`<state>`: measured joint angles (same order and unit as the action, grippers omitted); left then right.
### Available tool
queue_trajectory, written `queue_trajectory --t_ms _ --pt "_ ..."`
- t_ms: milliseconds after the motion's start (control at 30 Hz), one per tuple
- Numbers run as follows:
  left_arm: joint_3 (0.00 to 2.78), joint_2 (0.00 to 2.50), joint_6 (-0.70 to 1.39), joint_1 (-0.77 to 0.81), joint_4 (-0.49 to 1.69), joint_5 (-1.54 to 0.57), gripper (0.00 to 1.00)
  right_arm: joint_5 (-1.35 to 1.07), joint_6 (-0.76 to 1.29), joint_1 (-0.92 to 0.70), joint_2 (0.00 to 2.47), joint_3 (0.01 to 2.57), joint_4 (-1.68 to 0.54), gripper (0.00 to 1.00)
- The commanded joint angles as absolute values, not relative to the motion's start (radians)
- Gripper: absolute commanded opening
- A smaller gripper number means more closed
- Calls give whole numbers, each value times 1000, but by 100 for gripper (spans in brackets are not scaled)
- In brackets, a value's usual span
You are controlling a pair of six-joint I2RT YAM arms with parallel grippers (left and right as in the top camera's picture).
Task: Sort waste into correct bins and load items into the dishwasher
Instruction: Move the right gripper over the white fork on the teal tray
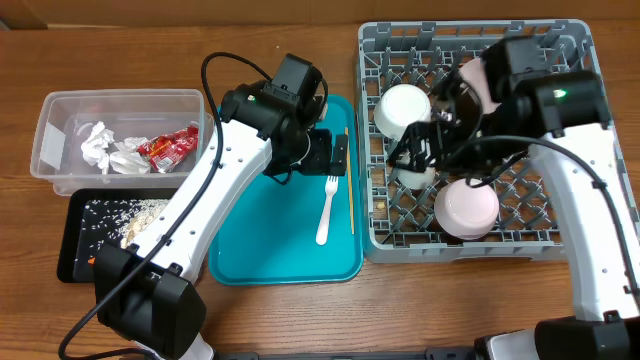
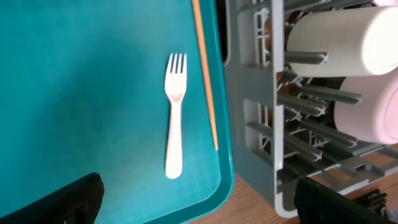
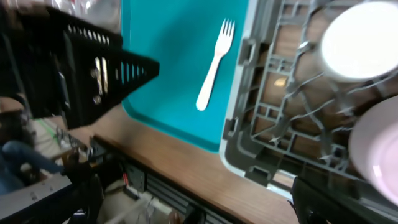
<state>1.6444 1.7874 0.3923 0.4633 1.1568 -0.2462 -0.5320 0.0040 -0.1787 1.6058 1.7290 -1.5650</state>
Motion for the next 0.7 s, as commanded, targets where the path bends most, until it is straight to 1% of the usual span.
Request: queue_trajectory --t_ms 0,100,233,300,467,567,633,667 --pt "1658 1791 407 427 1176 -222 100 -551 -8 -241 1606 1670 -1536 100" --pt "1679 1791 406 368 1209 -222 100 -552 -7 -298 1606 1621 -1494 100" --pt "1765 1791 404 226 1307 -237 100 -552 14 -406 1606 1544 -1406 100" --pt "1813 1791 403 143 1347 -261 100 -552 53 -467 1606 1506 -1330 100" --pt "1859 1791 396 6 1383 -282 100 -526 136 -599 1615 1454 -1160 100" --pt "1858 1792 397 -55 1393 -282 100 -414 233 -679 1626 1441 -1065 100" --pt "1858 1792 397 -77 1396 -282 100 -279 311 -734 1636 1435 -1002 100" --pt "1858 1792 397 -87 1396 -282 100 -170 385 -768 1642 1428 -967 100"
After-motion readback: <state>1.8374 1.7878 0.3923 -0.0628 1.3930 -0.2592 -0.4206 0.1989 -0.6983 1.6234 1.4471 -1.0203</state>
